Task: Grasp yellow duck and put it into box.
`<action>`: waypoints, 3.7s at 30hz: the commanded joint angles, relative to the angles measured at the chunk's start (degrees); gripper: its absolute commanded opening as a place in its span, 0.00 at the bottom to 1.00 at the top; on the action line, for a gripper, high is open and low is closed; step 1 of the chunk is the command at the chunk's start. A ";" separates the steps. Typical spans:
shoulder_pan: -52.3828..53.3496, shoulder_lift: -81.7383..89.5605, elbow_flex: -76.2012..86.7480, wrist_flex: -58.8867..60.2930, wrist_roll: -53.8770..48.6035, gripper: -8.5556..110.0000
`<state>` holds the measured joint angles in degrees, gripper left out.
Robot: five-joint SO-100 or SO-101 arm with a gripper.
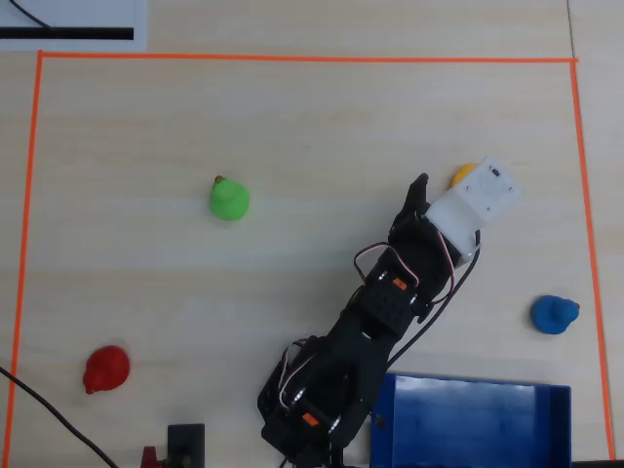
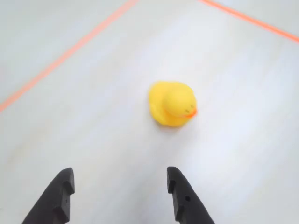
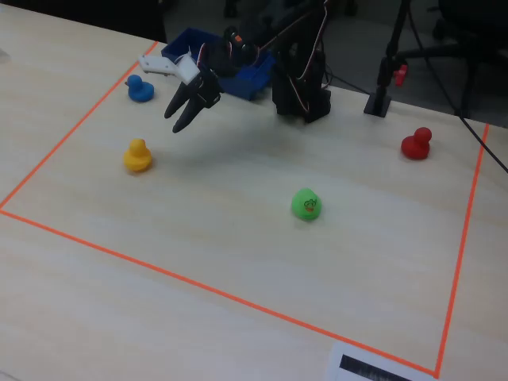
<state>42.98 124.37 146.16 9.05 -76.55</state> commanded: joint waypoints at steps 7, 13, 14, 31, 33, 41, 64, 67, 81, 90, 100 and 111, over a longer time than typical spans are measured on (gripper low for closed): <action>2.46 -15.47 -11.16 -4.92 -0.70 0.31; 2.99 -26.46 -20.83 -6.24 -0.09 0.31; 3.08 -28.30 -22.41 -6.42 -0.18 0.31; 4.66 -43.15 -30.94 -8.26 -1.93 0.31; 4.75 -44.65 -31.55 -9.23 -2.11 0.32; 5.27 -50.27 -36.91 -10.37 -2.20 0.32; 1.67 -65.74 -62.93 -2.02 1.67 0.32; 0.88 -67.15 -64.78 -2.02 1.67 0.33; 0.00 -76.11 -77.43 -0.97 1.76 0.07; 3.34 -65.04 -83.58 22.85 10.81 0.07; -0.97 -24.70 -65.83 45.79 16.26 0.07; 32.26 -2.99 -39.64 44.56 -2.90 0.07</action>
<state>60.21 117.42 102.22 56.07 -73.92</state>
